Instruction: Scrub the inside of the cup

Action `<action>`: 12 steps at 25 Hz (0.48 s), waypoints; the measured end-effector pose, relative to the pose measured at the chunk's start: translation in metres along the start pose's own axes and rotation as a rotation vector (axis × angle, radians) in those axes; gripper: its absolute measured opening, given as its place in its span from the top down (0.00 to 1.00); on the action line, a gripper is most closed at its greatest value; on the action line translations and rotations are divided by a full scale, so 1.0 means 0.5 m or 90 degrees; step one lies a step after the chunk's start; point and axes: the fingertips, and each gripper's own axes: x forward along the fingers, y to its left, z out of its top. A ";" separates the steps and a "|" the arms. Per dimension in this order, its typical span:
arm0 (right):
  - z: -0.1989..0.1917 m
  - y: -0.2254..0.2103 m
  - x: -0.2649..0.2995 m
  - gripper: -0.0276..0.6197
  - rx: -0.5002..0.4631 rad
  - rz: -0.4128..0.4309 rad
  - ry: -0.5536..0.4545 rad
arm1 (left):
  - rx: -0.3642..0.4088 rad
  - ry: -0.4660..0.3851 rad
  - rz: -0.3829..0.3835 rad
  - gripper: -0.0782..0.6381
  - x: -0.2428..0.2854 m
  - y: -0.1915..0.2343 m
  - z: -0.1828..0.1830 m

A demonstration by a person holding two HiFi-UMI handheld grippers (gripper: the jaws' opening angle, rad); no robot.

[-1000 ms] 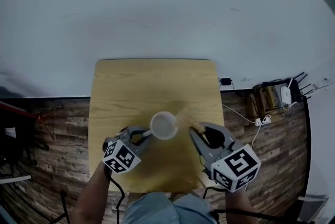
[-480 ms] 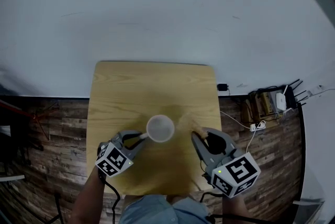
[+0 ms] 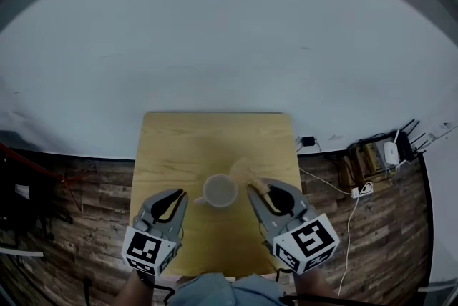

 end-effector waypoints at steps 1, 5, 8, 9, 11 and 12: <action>0.010 0.002 -0.002 0.86 -0.007 0.001 -0.009 | -0.001 -0.018 0.023 0.84 -0.001 -0.005 0.029; 0.037 0.002 -0.009 0.86 -0.029 -0.002 -0.036 | -0.001 -0.088 0.093 0.86 -0.009 -0.028 0.133; 0.048 0.010 -0.014 0.86 -0.039 0.004 -0.051 | -0.011 -0.125 0.135 0.86 -0.021 -0.038 0.187; 0.051 0.013 -0.015 0.86 -0.043 0.005 -0.054 | -0.015 -0.134 0.143 0.86 -0.023 -0.040 0.199; 0.058 0.016 -0.015 0.86 -0.055 0.008 -0.059 | -0.021 -0.146 0.149 0.86 -0.020 -0.047 0.218; 0.061 0.017 -0.016 0.86 -0.059 0.009 -0.062 | -0.019 -0.151 0.149 0.86 -0.017 -0.052 0.225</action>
